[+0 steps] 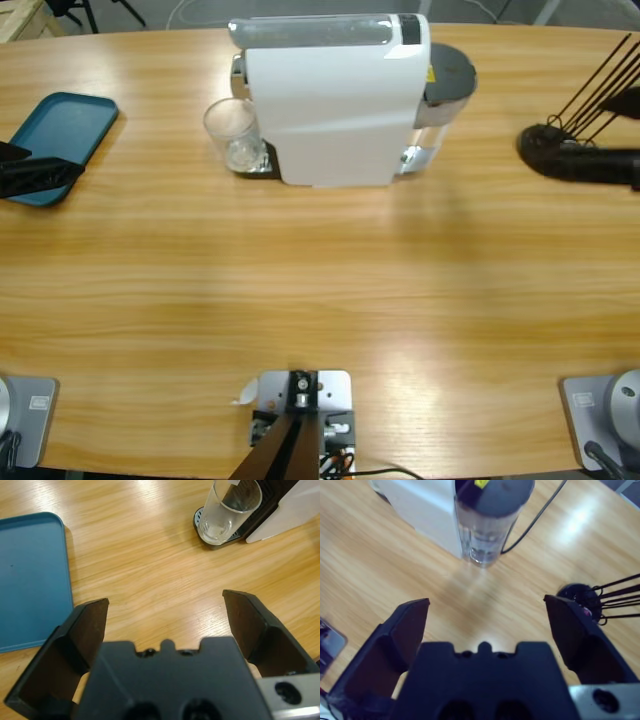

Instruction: Pour coffee

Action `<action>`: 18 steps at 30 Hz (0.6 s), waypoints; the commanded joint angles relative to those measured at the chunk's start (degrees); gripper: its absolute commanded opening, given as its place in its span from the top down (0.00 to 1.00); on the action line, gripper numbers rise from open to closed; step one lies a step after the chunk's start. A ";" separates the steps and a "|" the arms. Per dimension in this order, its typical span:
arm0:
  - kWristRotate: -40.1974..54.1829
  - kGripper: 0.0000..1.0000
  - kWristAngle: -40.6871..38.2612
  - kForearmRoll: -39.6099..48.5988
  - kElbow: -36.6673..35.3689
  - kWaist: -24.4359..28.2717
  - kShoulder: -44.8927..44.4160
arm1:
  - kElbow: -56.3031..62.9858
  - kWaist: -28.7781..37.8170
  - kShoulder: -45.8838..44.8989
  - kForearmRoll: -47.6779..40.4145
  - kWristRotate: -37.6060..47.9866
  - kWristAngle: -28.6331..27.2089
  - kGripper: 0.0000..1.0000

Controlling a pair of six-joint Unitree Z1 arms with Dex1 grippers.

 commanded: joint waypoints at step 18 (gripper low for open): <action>1.36 0.01 -3.40 -4.14 4.29 -0.12 -1.81 | 21.29 0.71 -13.17 -20.65 -4.02 4.43 0.02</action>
